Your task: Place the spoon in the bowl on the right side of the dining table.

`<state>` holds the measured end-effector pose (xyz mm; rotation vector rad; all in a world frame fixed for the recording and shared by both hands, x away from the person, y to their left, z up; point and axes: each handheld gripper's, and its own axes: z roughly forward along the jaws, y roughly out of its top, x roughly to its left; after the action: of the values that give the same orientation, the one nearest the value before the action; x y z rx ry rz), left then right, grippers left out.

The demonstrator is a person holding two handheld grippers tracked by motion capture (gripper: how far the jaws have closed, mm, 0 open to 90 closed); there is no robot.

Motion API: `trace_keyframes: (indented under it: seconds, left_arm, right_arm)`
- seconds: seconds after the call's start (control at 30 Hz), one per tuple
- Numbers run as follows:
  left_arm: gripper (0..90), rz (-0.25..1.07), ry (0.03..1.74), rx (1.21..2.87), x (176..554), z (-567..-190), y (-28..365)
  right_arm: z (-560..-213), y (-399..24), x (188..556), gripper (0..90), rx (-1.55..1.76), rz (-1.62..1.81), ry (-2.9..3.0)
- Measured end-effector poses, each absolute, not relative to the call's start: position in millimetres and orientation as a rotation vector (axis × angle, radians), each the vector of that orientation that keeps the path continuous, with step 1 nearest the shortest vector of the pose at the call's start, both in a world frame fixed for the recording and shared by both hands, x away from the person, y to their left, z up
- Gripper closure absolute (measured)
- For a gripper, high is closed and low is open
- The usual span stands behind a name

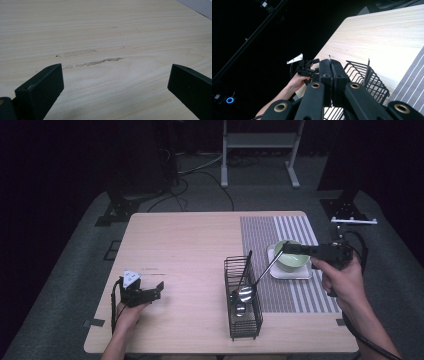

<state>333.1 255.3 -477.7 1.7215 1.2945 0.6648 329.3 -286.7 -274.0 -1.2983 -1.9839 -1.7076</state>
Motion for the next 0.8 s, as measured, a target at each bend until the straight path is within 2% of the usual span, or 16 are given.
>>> trace_keyframes:
  seconds: [0.8]
  left_arm:
    - [0.0, 0.665, 1.299, 1.719, 333.1, -477.6, 255.7]
  right_arm:
    - [-263.6, -307.7, 335.7, 88.6, -1.378, -1.745, -1.948]
